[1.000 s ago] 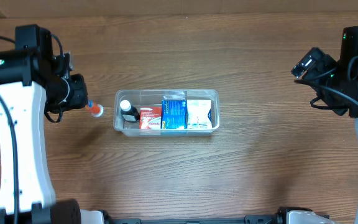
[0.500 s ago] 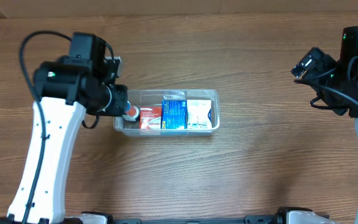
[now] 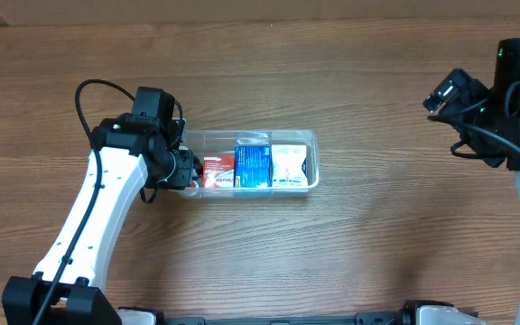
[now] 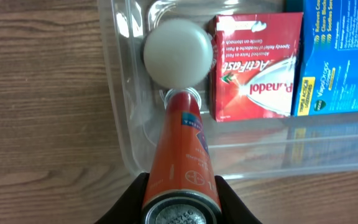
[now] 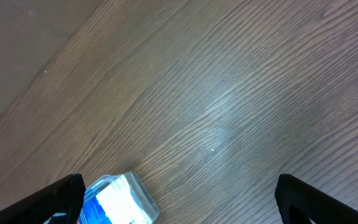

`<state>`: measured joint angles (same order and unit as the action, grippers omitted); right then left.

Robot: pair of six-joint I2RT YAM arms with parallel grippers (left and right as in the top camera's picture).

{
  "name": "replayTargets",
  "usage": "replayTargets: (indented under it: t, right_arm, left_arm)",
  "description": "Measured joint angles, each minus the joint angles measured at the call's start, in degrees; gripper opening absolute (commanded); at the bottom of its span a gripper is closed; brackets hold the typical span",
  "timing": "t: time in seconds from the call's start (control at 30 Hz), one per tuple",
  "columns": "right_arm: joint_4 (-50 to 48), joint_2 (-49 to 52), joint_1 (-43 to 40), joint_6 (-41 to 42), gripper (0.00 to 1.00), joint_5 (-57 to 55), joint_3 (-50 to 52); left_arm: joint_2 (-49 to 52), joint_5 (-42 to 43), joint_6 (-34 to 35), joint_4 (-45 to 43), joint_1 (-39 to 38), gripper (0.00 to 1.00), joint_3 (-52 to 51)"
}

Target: Pack container

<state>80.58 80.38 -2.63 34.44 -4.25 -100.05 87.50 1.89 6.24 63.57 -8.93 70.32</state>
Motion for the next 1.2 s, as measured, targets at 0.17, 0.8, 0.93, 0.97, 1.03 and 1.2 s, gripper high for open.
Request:
replayTargets:
  t: [0.17, 0.8, 0.93, 0.97, 1.03, 1.2]
  right_arm:
    - [0.0, 0.0, 0.0, 0.0, 1.00, 0.0, 0.0]
    - [0.0, 0.0, 0.0, 0.0, 1.00, 0.0, 0.0]
    - [0.0, 0.0, 0.0, 0.0, 1.00, 0.0, 0.0]
    - [0.0, 0.0, 0.0, 0.0, 1.00, 0.0, 0.0]
    - [0.0, 0.0, 0.0, 0.0, 1.00, 0.0, 0.0]
    - [0.0, 0.0, 0.0, 0.0, 1.00, 0.0, 0.0]
  left_arm:
    - [0.0, -0.3, 0.5, -2.0, 0.0, 0.60, -0.6]
    - [-27.4, -9.3, 2.7, 28.2, 0.0, 1.00, 31.4]
    - [-45.0, -13.4, 3.8, 23.5, 0.0, 1.00, 29.2]
    - [-48.1, -13.9, 4.0, 21.9, 0.0, 1.00, 27.2]
    - [-53.7, -14.2, 4.3, 18.2, 0.0, 1.00, 19.4]
    - [-54.4, -14.2, 10.0, 15.1, 0.0, 1.00, 2.0]
